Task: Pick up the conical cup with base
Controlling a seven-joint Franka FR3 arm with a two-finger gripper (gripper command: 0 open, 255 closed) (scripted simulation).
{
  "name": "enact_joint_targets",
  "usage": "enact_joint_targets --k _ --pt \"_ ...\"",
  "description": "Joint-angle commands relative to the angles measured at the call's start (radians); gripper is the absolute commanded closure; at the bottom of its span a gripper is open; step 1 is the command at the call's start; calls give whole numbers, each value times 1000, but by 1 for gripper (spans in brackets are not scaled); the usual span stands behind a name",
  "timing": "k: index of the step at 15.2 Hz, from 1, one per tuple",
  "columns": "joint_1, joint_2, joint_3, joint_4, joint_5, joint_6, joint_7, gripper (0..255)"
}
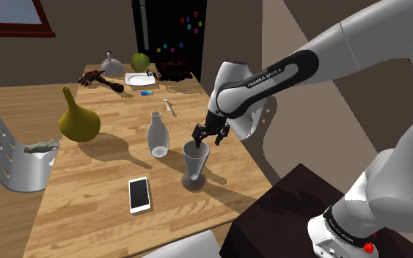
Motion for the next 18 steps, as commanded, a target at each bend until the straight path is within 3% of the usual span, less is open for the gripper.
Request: enact_joint_targets --k 1,6,7,18 --pt "1 21 1 -5 4 26 -6 0" --pt "2 58 3 -15 11 72 -17 0" --pt "2 63 2 -8 10 70 -16 255" --pt "2 37 2 -10 7 46 -10 255"
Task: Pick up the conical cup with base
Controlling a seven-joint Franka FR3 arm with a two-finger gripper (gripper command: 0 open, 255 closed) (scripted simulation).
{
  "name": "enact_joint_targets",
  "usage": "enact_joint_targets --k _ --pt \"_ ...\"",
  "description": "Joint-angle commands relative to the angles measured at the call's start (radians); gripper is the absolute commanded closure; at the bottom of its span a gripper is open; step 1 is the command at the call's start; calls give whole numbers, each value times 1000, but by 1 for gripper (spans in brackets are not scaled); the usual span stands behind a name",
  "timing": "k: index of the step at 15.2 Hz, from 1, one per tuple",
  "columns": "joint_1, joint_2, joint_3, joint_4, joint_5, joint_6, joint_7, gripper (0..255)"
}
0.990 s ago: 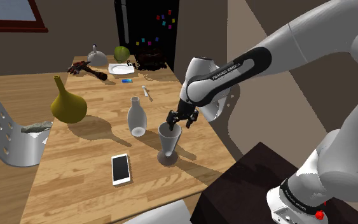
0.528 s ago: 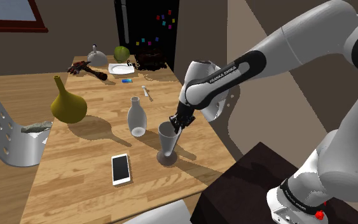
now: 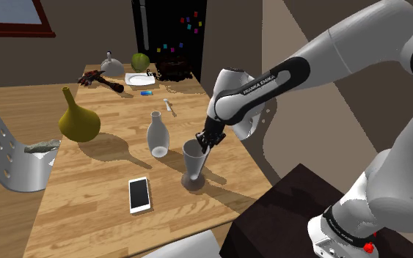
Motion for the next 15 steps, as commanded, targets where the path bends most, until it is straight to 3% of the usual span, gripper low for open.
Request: enact_joint_targets --k 1,15 --pt "-1 -19 -1 5 -3 -24 5 255" --pt "-6 -128 -7 56 -24 -182 40 255"
